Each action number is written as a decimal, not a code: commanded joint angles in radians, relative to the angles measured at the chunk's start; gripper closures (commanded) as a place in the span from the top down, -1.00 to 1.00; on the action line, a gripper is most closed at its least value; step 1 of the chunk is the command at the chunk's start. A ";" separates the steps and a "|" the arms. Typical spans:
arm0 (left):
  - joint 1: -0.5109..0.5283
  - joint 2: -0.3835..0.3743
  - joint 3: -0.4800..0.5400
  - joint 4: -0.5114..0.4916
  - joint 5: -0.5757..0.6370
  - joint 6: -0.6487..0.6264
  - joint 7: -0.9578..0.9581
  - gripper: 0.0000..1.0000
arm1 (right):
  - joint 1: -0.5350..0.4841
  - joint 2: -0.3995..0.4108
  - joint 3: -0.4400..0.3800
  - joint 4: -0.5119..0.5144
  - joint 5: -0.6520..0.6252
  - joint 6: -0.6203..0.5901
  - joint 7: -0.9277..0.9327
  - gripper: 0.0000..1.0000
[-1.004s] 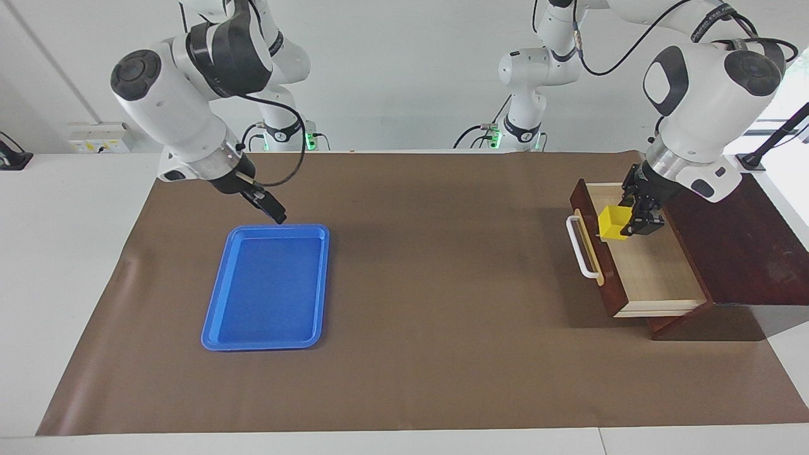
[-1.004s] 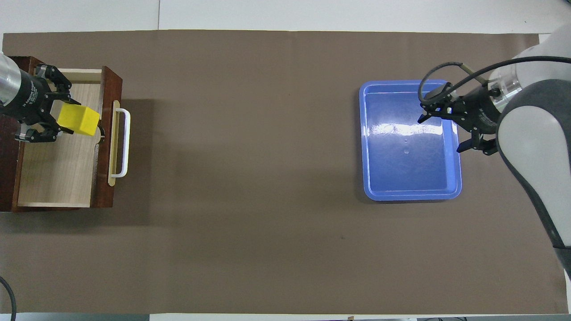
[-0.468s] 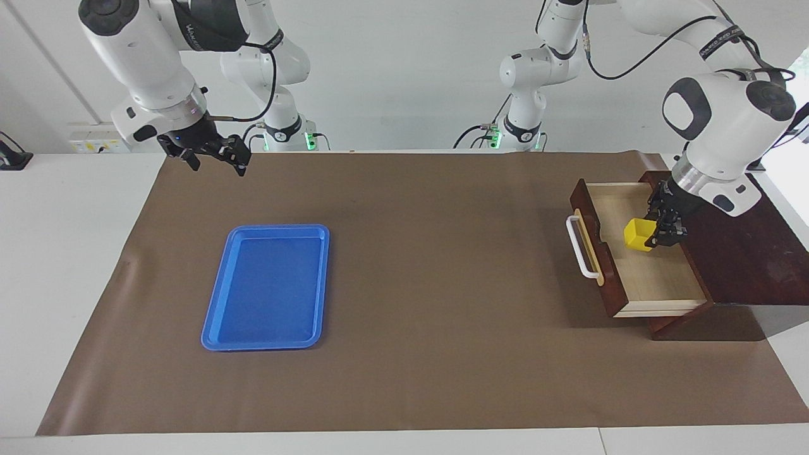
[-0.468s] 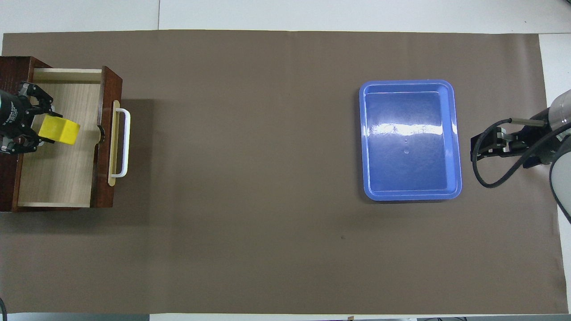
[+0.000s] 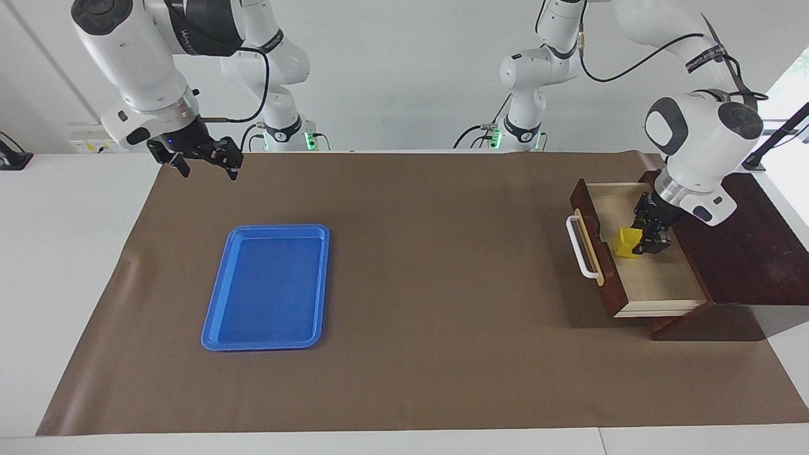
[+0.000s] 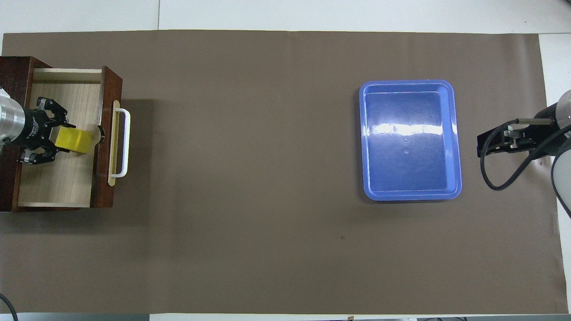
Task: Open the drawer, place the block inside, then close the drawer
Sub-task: 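Lower the block into the drawer with the left gripper while the right gripper retracts, then open the left gripper and lift it off the block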
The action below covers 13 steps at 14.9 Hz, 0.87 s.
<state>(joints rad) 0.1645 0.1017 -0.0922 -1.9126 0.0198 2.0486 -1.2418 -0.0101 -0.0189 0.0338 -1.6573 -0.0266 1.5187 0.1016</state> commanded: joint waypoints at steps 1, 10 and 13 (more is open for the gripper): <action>0.003 -0.037 -0.001 -0.046 -0.011 0.025 -0.038 -1.00 | -0.007 -0.013 0.012 -0.021 -0.016 0.020 -0.019 1.00; -0.049 -0.016 -0.017 0.174 -0.058 -0.143 -0.210 1.00 | -0.013 -0.015 0.012 -0.021 -0.015 0.011 -0.019 1.00; -0.160 -0.030 -0.014 0.109 -0.054 -0.128 -0.269 1.00 | -0.013 -0.015 0.012 -0.021 -0.015 0.012 -0.019 1.00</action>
<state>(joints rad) 0.0747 0.0846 -0.1174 -1.7600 -0.0232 1.9276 -1.4659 -0.0088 -0.0189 0.0376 -1.6574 -0.0266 1.5187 0.1016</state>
